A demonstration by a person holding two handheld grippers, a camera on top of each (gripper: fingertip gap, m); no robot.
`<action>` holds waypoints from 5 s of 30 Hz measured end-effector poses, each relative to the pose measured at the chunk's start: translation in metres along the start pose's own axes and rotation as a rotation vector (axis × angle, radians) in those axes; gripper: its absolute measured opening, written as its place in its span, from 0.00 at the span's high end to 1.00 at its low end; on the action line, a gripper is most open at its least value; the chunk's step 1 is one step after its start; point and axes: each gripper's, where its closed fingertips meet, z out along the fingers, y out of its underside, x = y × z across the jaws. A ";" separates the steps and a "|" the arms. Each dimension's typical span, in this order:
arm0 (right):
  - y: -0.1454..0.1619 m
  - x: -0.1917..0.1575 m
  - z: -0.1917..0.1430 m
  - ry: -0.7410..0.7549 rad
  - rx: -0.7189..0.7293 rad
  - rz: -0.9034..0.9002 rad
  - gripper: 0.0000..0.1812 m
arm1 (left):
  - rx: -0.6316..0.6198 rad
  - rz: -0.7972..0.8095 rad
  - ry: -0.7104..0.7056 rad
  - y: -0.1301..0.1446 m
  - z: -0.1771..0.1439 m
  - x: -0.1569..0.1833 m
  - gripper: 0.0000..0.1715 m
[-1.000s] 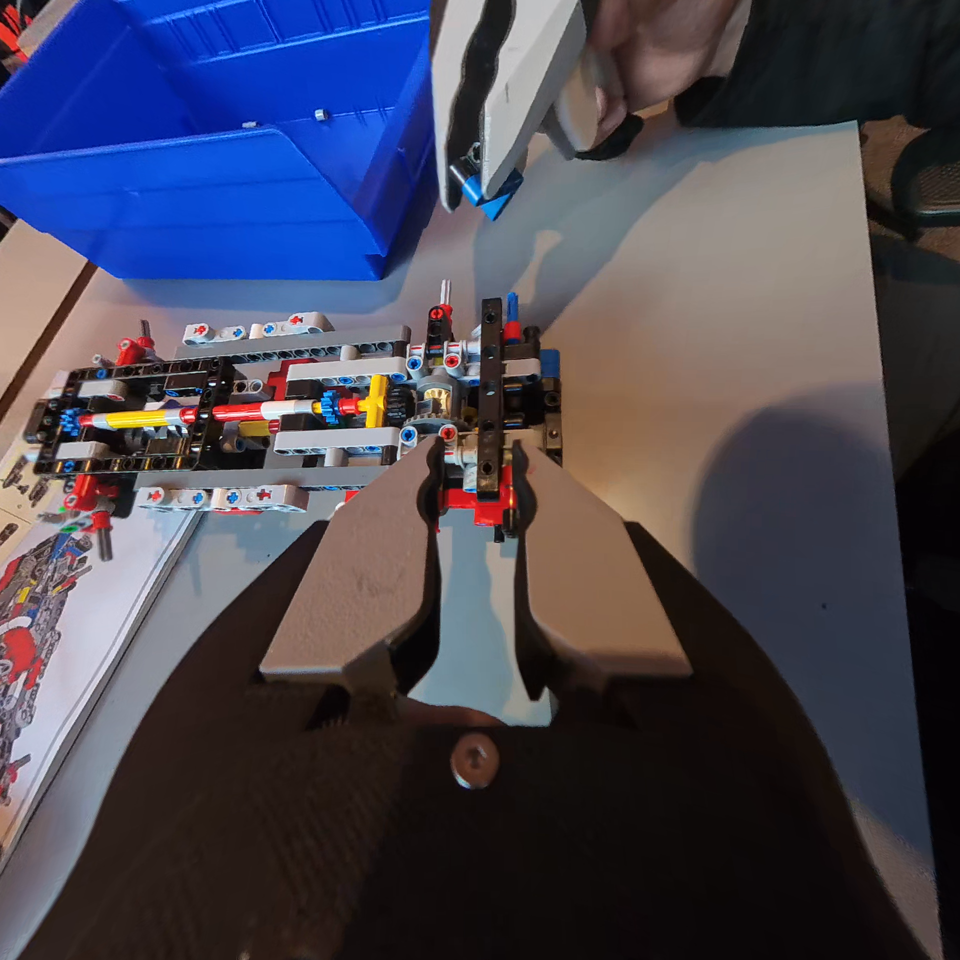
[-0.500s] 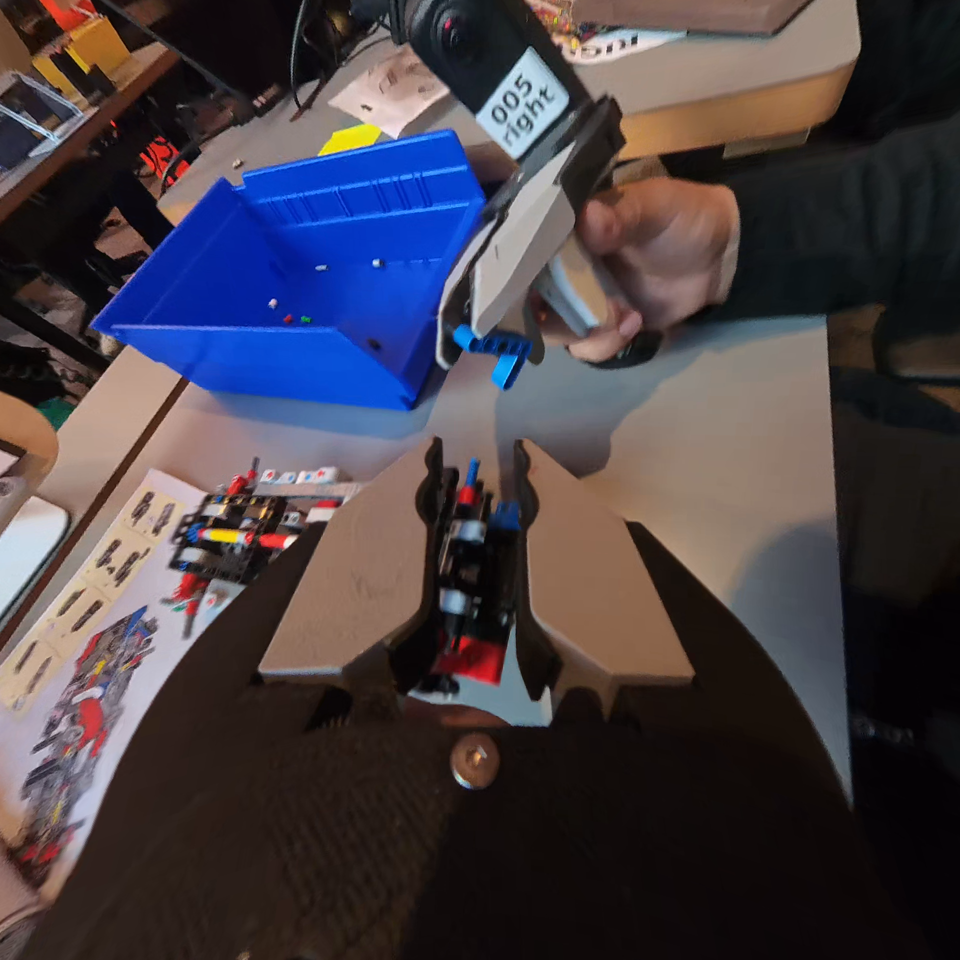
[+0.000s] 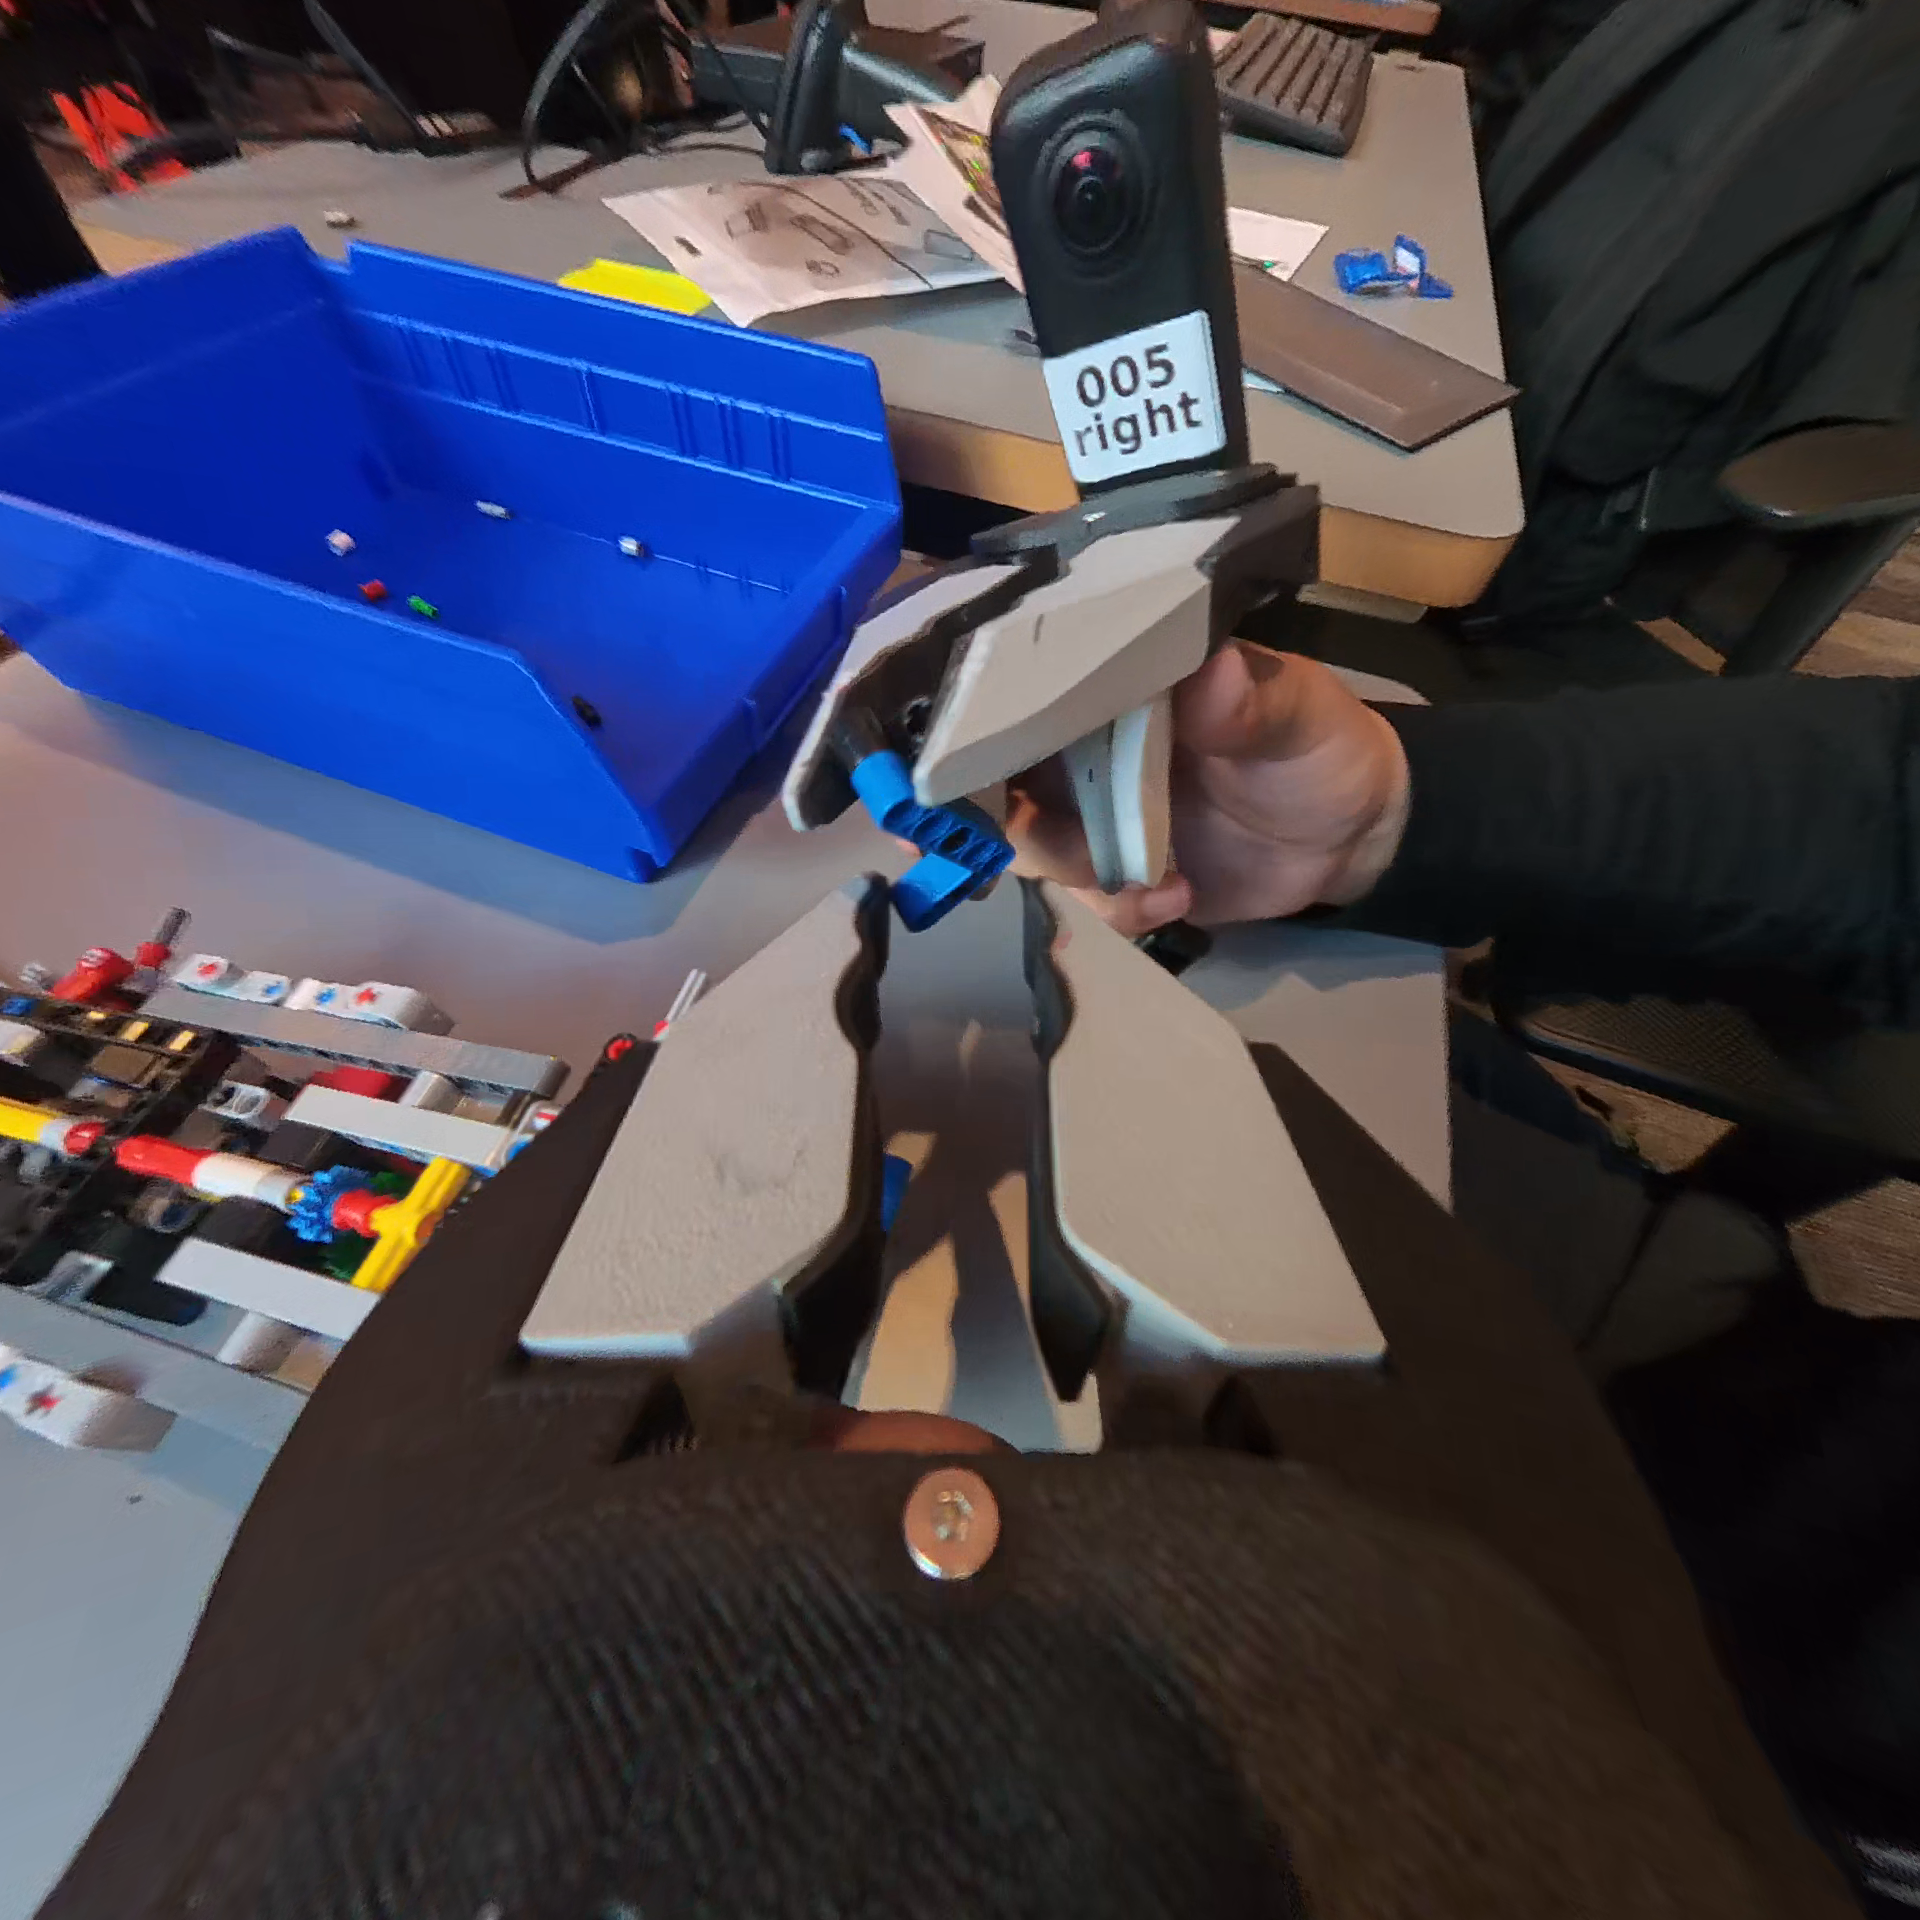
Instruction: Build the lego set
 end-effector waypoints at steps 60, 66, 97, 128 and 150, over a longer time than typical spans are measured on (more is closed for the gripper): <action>0.062 0.048 0.006 0.250 -0.313 0.019 0.94 | -0.076 0.363 -0.215 0.068 -0.045 -0.049 0.78; 0.071 0.046 0.011 0.257 -0.391 -0.072 0.94 | -0.068 0.313 -0.235 0.071 -0.051 -0.045 0.77; 0.075 0.041 0.005 0.132 -0.495 -0.268 0.94 | -0.461 0.054 -0.033 0.145 -0.074 -0.055 0.73; 0.076 0.070 -0.011 0.044 -0.635 -0.320 0.94 | -0.566 0.308 -0.247 0.059 -0.017 -0.079 0.78; 0.041 0.047 0.042 -0.171 -0.428 -0.224 0.94 | 0.034 0.167 -0.495 0.066 -0.068 -0.072 0.79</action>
